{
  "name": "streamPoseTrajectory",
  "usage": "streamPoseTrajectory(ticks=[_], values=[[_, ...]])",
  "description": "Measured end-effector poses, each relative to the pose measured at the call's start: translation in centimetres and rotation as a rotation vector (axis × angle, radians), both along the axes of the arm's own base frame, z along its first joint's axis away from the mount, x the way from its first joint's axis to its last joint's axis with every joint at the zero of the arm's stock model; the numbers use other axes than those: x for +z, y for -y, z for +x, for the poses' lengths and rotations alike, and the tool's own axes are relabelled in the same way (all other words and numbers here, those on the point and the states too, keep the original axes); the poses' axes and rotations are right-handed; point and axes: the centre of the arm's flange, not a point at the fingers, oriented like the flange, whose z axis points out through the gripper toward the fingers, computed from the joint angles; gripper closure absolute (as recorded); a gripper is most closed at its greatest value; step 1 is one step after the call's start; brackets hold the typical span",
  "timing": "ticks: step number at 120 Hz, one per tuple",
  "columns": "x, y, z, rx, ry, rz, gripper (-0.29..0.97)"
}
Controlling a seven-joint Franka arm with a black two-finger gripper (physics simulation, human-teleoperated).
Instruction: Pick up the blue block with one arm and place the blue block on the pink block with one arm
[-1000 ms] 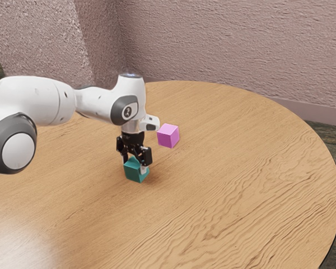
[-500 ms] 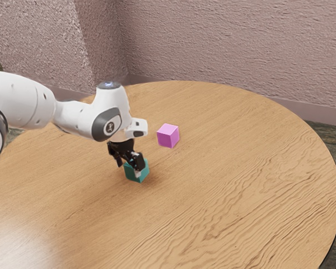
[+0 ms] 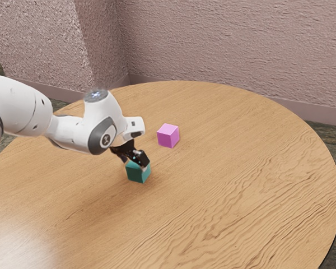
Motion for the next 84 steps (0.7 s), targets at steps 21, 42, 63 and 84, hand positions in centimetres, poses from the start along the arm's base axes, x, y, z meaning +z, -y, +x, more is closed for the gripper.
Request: streamPoseTrajectory(ticks=[21,42,63,84], values=[[-0.9,-0.3,0.6,0.009,0.016,-0.001,0.0],[-1.3,-0.4,0.7,0.014,0.02,-0.003,0.06],[-1.5,-0.4,0.7,0.017,0.023,-0.003,0.29],[-0.9,-0.1,1.2,0.015,0.04,0.002,0.42]])
